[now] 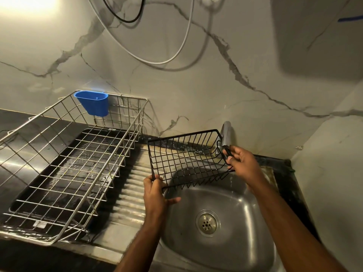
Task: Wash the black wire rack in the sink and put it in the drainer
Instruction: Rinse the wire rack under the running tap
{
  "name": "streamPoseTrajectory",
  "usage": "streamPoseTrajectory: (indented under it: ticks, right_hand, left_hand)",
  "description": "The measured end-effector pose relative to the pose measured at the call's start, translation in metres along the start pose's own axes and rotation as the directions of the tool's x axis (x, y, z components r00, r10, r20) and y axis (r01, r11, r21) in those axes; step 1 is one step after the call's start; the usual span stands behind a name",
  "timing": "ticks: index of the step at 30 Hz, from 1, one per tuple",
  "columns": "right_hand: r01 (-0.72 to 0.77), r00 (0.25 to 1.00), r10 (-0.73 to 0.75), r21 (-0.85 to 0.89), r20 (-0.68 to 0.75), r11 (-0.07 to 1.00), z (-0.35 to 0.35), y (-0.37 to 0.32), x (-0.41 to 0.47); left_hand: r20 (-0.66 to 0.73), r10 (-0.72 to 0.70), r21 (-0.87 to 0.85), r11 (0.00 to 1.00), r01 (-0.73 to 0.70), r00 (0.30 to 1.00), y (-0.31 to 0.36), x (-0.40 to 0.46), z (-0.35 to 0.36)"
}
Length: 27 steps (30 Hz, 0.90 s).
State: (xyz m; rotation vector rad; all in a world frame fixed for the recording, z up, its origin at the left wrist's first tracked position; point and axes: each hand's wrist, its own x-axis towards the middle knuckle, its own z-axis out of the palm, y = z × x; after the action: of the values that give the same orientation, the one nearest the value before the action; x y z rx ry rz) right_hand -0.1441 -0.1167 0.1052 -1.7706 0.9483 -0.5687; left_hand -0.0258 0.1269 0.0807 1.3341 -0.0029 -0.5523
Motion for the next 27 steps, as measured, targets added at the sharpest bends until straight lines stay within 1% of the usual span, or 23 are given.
streamPoseTrajectory:
  ticks: [8, 18, 27]
  right_hand:
    - [0.0, 0.999, 0.001, 0.007, -0.032, 1.0, -0.0034, -0.0031, 0.0031]
    - [0.015, 0.999, -0.015, -0.003, -0.037, 1.0, -0.0064, -0.0019, 0.0028]
    - [0.01, 1.0, -0.01, 0.02, -0.021, 1.0, -0.002, -0.0054, 0.0029]
  left_hand:
    - [0.026, 0.014, -0.011, 1.0, -0.013, 1.0, -0.0004, -0.0017, 0.0036]
    - [0.044, 0.01, -0.022, 1.0, -0.009, 0.999, -0.0011, -0.0056, 0.0052]
    - [0.019, 0.007, -0.021, 1.0, -0.007, 1.0, -0.0013, -0.0027, 0.0039]
